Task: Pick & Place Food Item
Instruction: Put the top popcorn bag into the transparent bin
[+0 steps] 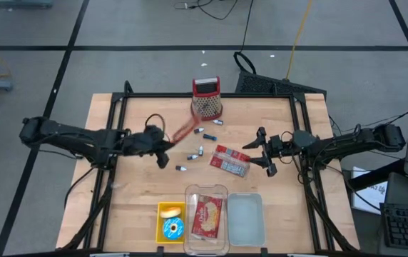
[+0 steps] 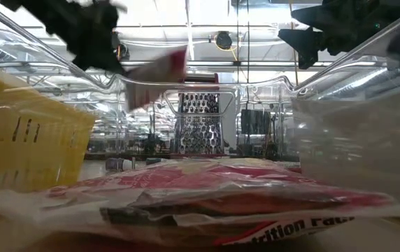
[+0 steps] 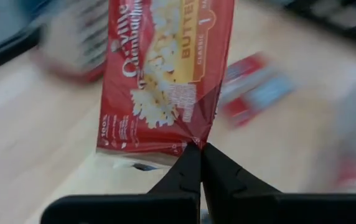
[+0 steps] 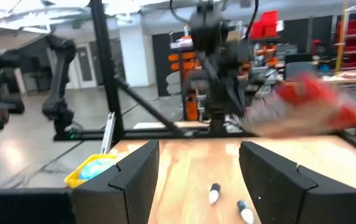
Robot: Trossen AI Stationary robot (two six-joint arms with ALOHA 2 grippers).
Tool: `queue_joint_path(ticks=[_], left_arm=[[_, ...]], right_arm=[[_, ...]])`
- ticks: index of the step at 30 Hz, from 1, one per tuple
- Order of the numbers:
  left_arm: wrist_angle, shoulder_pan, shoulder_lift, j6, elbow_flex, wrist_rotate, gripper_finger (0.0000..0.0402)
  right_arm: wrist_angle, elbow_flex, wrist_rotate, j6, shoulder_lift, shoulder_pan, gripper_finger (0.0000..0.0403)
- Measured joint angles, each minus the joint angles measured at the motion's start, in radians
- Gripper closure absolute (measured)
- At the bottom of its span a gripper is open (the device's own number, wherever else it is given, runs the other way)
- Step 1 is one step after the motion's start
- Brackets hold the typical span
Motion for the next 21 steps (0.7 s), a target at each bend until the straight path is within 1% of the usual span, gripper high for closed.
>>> queue_joint_path(ticks=[4, 9, 13, 18, 21], left_arm=[[0.193, -0.110, -0.005, 0.073, 0.000, 0.017, 0.0401], [0.391, -0.222, 0.030, 0.132, 0.002, 0.034, 0.0401], [0.506, -0.296, 0.082, 0.145, 0.002, 0.034, 0.0401], [0.566, -0.353, 0.190, 0.113, 0.001, 0.042, 0.0401], [0.616, -0.369, 0.243, 0.071, 0.002, 0.085, 0.0401]], right_arm=[[0.061, 0.000, 0.000, -0.040, 0.044, 0.043, 0.0190], [0.228, 0.000, 0.004, -0.080, 0.115, 0.101, 0.0190], [0.322, 0.000, 0.097, -0.172, 0.162, 0.155, 0.0190], [0.303, 0.050, 0.115, -0.348, 0.216, 0.240, 0.0183], [0.248, 0.106, 0.199, -0.450, 0.254, 0.294, 0.0174]])
